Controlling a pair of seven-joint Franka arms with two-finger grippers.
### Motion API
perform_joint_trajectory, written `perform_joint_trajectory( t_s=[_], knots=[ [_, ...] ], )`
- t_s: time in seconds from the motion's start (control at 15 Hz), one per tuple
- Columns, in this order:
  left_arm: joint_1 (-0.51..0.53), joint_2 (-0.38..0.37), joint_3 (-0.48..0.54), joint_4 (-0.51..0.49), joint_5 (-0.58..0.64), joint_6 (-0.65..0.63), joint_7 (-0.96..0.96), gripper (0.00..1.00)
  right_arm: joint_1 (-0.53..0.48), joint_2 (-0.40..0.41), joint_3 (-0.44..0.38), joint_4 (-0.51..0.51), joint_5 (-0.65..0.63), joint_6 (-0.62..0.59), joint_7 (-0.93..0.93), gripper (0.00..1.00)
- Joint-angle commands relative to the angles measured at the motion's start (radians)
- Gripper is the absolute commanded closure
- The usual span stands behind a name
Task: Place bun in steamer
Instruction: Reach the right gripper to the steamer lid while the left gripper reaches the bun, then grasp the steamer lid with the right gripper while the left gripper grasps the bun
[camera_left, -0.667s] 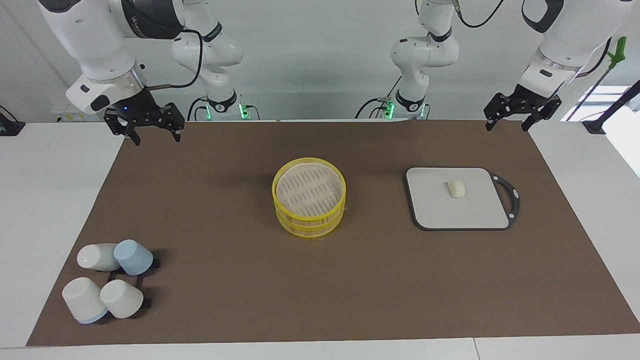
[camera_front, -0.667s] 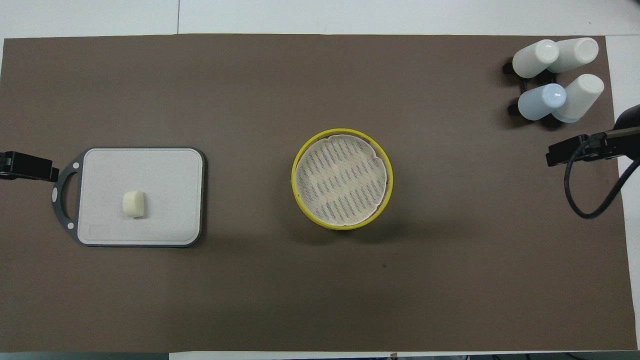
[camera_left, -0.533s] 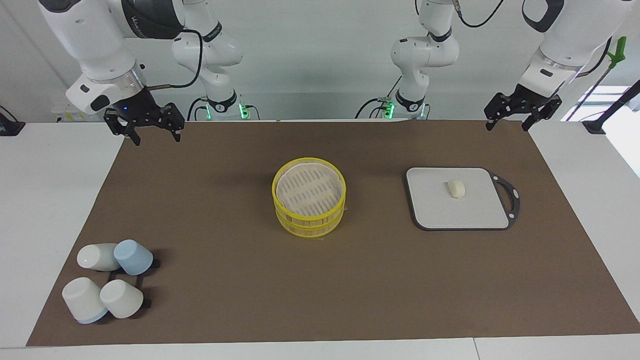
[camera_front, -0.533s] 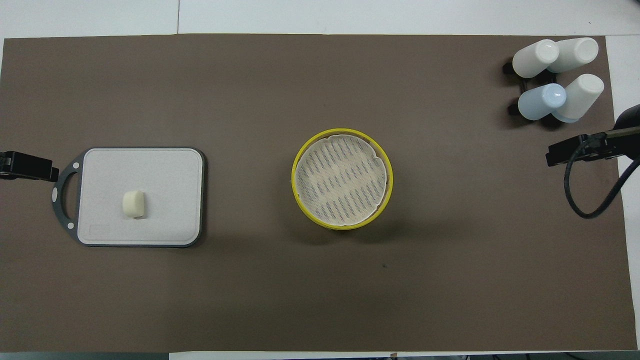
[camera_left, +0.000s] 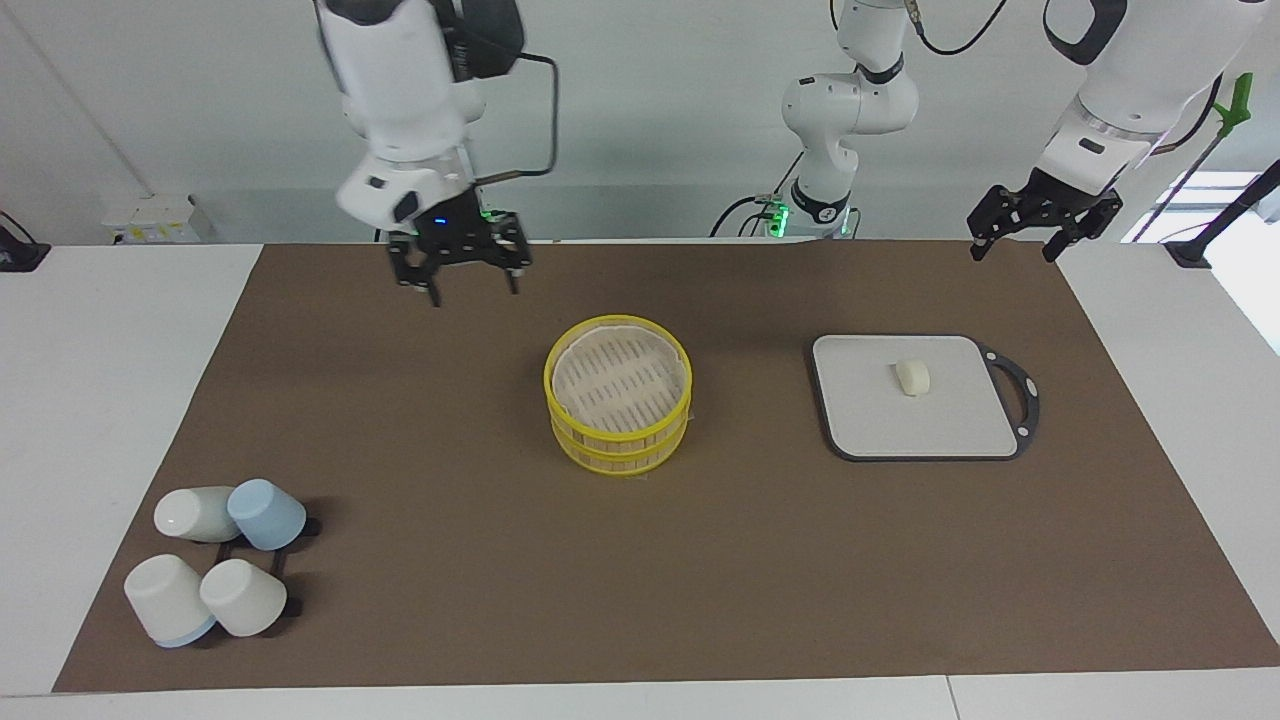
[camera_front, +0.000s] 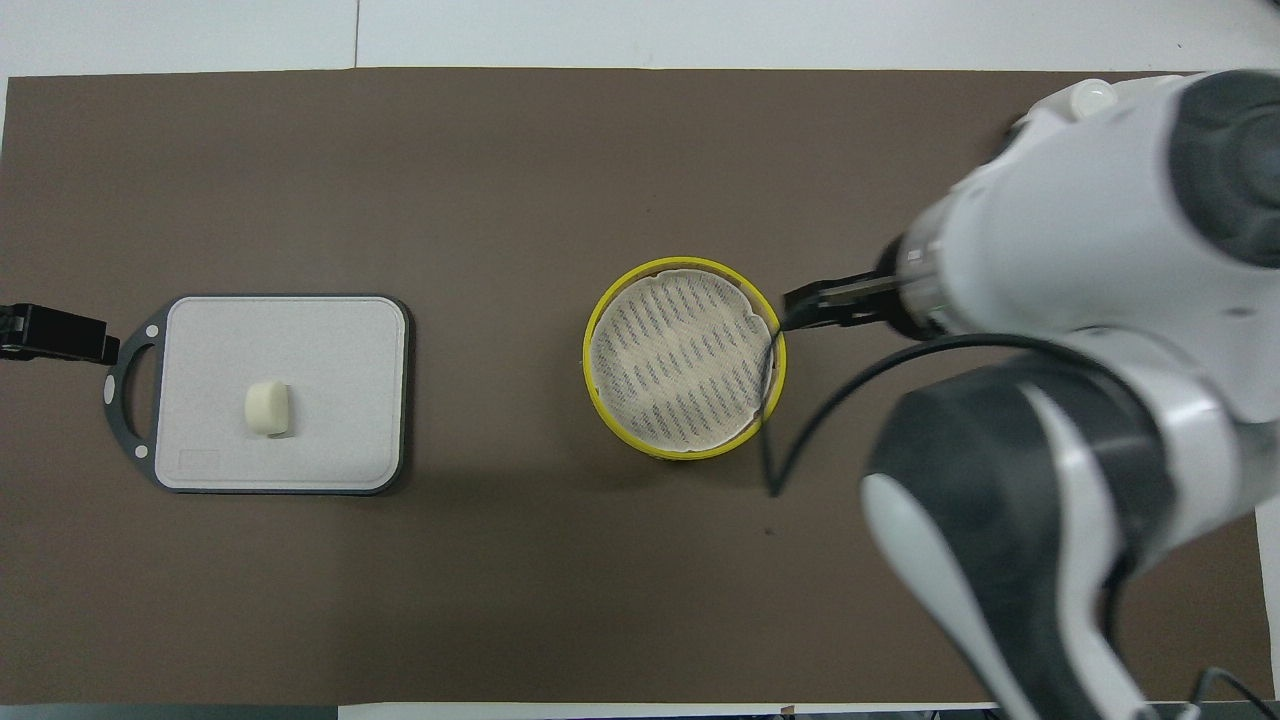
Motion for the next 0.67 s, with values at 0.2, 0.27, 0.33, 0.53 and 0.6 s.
perform_joint_trajectory(
  t_s=[0.2, 0.27, 0.33, 0.53, 0.6],
  knots=[
    [-0.010, -0.101, 0.010, -0.253, 0.016, 0.173, -0.022, 0.00, 0.162, 0.230, -0.005, 0.046, -0.001, 0.250, 0.299, 0.00],
    [-0.009, -0.108, 0.010, -0.333, 0.016, 0.244, -0.031, 0.00, 0.175, 0.239, -0.005, 0.034, -0.003, 0.259, 0.302, 0.00],
    [-0.007, -0.111, 0.012, -0.413, 0.016, 0.316, -0.045, 0.00, 0.220, 0.262, -0.007, 0.027, -0.003, 0.272, 0.315, 0.00],
    [0.014, -0.067, 0.012, -0.598, 0.015, 0.569, -0.051, 0.00, 0.272, 0.312, -0.008, 0.009, -0.043, 0.305, 0.396, 0.00],
    [0.014, -0.043, 0.012, -0.643, 0.013, 0.647, -0.067, 0.00, 0.271, 0.306, -0.007, -0.014, -0.043, 0.308, 0.396, 0.00]
  ],
)
